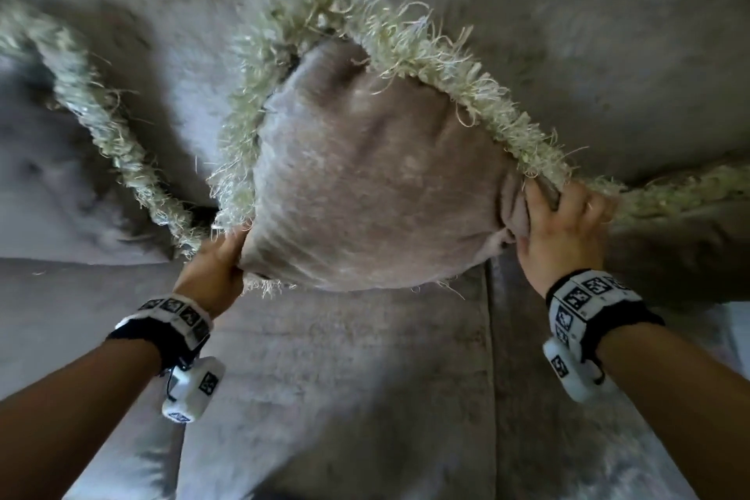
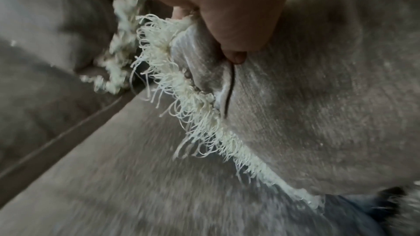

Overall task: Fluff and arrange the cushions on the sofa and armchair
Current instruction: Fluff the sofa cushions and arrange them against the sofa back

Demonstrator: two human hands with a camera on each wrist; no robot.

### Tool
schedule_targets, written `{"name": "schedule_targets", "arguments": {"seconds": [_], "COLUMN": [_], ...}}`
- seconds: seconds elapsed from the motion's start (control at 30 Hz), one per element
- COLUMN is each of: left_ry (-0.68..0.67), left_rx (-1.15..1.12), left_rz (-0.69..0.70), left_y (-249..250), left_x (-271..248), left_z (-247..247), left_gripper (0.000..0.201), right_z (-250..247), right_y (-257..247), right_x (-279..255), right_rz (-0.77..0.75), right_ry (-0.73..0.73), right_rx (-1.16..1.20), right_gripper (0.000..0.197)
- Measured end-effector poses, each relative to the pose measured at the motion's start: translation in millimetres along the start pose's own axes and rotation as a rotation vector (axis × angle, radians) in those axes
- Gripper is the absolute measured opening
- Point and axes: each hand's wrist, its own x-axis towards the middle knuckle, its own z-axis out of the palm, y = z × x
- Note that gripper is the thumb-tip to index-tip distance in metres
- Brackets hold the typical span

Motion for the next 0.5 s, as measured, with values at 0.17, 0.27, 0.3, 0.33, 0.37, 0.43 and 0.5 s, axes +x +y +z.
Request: {"name": "schedule_targets", "arguments": {"seconds": [0.17, 0.27, 0.3, 0.33, 0.37, 0.43, 0.5], "left_ry": [0.084, 0.098, 0.090, 0.083, 0.083, 0.062, -0.007], "left_rx": [0.170, 0.288, 0.304, 0.317, 0.335, 0.375, 0.401], "left_rz": [0.101, 0.112, 0.109, 0.106, 0.112, 0.107, 0.117], "left_y": [15.0, 17.9, 21.0, 21.2, 21.0, 14.2, 3.9], "left_x": [0.8, 2.3, 4.4, 7.0, 10.1, 15.2, 22.8], "left_z": [-76.6, -113.7, -122.9, -129.4, -132.1, -127.0, -111.4], "left_gripper": [0.060, 0.068, 0.074, 0.078, 0.080, 0.080, 0.083], "right_z": [-24.4, -22.4, -19.3, -14.9, -9.3, 4.9, 20.6], "right_y": [4.9, 3.1, 1.1, -1.6, -4.0, -8.3, -12.0], "right_x": [-6.3, -11.3, -13.4, -14.8, -16.3, -17.0, -17.2], "right_rz": [0.049, 0.070, 0.077, 0.090, 0.108, 0.137, 0.151], "right_ry": [0.033, 0.055, 0.059, 0.055, 0.045, 0.017, -0.054], "right_rx": [0.038, 0.084, 0.115, 0.145, 0.171, 0.191, 0.173], "right_gripper": [0.085, 0.082, 0.082, 0.083, 0.083, 0.084, 0.083]}}
